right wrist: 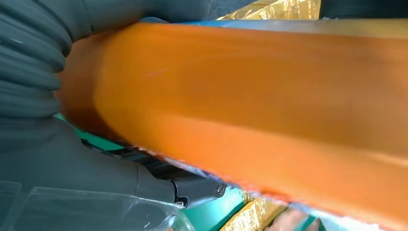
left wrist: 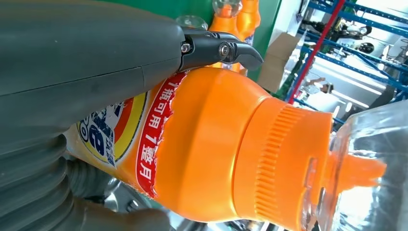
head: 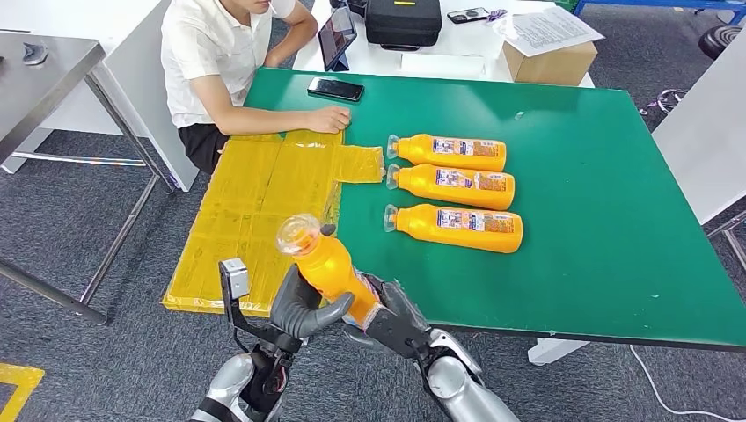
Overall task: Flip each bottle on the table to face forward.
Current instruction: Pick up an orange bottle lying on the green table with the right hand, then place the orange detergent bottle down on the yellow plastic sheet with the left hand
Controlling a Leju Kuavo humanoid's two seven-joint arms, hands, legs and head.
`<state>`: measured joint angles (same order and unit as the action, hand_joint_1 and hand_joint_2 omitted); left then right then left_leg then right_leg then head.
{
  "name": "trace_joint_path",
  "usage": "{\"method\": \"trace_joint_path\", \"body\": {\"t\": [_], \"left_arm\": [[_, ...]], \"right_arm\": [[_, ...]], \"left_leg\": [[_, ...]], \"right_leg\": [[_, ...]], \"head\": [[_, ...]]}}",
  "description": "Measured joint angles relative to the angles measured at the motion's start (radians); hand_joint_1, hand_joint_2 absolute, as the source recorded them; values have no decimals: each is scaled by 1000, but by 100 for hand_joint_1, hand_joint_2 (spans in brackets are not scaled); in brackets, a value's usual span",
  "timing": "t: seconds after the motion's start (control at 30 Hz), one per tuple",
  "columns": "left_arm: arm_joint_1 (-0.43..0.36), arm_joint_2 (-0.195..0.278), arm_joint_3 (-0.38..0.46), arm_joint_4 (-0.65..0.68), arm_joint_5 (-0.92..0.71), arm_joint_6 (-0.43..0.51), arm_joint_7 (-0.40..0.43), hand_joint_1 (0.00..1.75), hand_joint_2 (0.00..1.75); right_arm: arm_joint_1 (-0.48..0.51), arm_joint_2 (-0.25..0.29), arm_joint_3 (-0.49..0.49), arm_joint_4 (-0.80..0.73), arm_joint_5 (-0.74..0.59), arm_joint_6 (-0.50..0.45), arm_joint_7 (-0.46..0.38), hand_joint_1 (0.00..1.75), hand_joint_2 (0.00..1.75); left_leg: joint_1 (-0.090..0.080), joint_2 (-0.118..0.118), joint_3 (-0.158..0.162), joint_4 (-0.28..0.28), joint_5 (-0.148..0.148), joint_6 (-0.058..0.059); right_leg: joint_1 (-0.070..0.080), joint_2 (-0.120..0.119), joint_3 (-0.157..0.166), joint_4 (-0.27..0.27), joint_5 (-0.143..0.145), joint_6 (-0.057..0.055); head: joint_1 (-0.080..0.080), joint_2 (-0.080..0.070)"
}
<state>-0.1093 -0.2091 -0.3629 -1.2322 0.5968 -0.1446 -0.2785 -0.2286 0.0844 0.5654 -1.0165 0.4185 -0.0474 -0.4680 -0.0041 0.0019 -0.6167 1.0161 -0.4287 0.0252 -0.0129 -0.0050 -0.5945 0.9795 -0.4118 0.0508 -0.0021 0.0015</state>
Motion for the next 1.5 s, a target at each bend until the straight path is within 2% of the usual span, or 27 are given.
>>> {"method": "trace_joint_path", "body": {"t": [0.23, 0.3, 0.33, 0.37, 0.43, 0.47, 0.5, 0.6, 0.8, 0.9, 0.97, 1.1, 1.23, 1.3, 1.33, 1.43, 1.5], "left_arm": [[-27, 1, -6, 31, -47, 48, -21, 175, 175], [-33, 2, -6, 37, -59, 60, -28, 175, 175], [-36, 1, -6, 40, -66, 68, -33, 175, 175], [-40, 1, -6, 43, -72, 74, -39, 175, 175], [-48, 1, -5, 48, -79, 78, -52, 175, 175], [-52, 1, -5, 49, -82, 74, -61, 175, 175], [-55, 1, -5, 49, -84, 68, -68, 175, 175], [-60, 1, -5, 44, -84, 42, -76, 175, 175], [-62, 2, -5, 31, -110, 50, -83, 175, 175], [-65, 4, -10, 30, -168, 95, -96, 175, 175], [-76, 9, -22, 32, -277, 178, -111, 175, 175], [-113, 26, -42, 49, -581, 409, -122, 175, 175], [-131, 36, -48, 61, -657, 454, -123, 175, 175], [-135, 39, -49, 65, -713, 492, -122, 175, 175], [-137, 41, -49, 66, -770, 529, -119, 175, 175], [-150, 52, -45, 66, -1057, 682, -63, 175, 175], [-156, 64, -34, 66, -1282, 753, 11, 174, 175]], "right_arm": [[-29, 6, 49, 1, 23, -38, 37, 175, 175], [-33, 6, 57, 0, 18, -38, 42, 170, 175], [-34, 6, 61, -3, 12, -38, 43, 161, 175], [-34, 6, 65, -6, 5, -37, 44, 137, 175], [-34, 6, 74, -16, -12, -35, 44, 66, 175], [-34, 6, 78, -22, -20, -34, 41, 37, 175], [-33, 6, 83, -28, -28, -33, 37, 22, 175], [-26, 5, 98, -49, -51, -30, 19, 5, 175], [-15, 2, 107, -70, -76, -28, 11, 0, 175], [-11, 2, 107, -73, -74, -37, 11, 0, 175], [-7, 2, 107, -76, -48, -73, 8, 0, 175], [6, 2, 109, -87, 80, -215, 1, 0, 175], [12, 2, 109, -90, 118, -254, 0, 0, 0], [15, 2, 108, -90, 159, -300, 10, 0, 0], [18, 2, 108, -90, 206, -351, 22, 0, 0], [37, 6, 90, -94, 395, -551, 56, 0, 0], [67, 25, 26, -119, 501, -621, 24, 0, 0]], "left_leg": [[0, 0, 0, 0, 0, 0], [0, 0, 0, 0, 0, 0], [0, 0, 0, 0, 0, 0], [0, 0, 0, 0, 0, 0], [0, 0, 0, 0, 0, 0], [0, 0, 0, 0, 0, 0], [0, 0, 0, 0, 0, 0], [0, 0, 0, 0, 0, 0], [0, 0, 0, 0, 0, 0], [0, 0, 0, 0, 0, 0], [0, 0, 0, 0, 0, 0], [0, 0, 0, 0, 0, 0], [0, 0, 0, 0, 1, 0], [0, 0, 0, 0, 1, 0], [0, 0, -1, 0, 1, 0], [0, 0, -1, 0, 1, 0], [0, 0, -1, 0, 1, 0]], "right_leg": [[0, 0, 0, 0, 0, 0], [0, 0, 0, 0, 0, 0], [0, 0, 0, 0, 0, 0], [0, 0, 0, 0, 0, 0], [0, 0, 0, 0, 0, 0], [0, 0, 0, 0, 0, 0], [0, 0, 0, 0, 0, 0], [0, 0, 0, 0, 0, 0], [0, 0, 0, 0, 0, 0], [0, 0, 0, 0, 0, 0], [0, 0, 0, 0, 0, 0], [0, 0, 0, 0, 0, 0], [0, 0, -1, 0, 0, 0], [0, 0, -1, 0, 0, 0], [0, 0, -1, 0, 0, 0], [0, 0, -1, 0, 0, 0], [0, 0, -1, 0, 0, 0]], "head": [[0, 0], [0, 0], [0, 0], [0, 0], [0, 0], [0, 0], [0, 0], [0, 0], [0, 0], [0, 0], [0, 0], [0, 0], [0, 0], [0, 0], [0, 0], [0, 0], [0, 0]]}}
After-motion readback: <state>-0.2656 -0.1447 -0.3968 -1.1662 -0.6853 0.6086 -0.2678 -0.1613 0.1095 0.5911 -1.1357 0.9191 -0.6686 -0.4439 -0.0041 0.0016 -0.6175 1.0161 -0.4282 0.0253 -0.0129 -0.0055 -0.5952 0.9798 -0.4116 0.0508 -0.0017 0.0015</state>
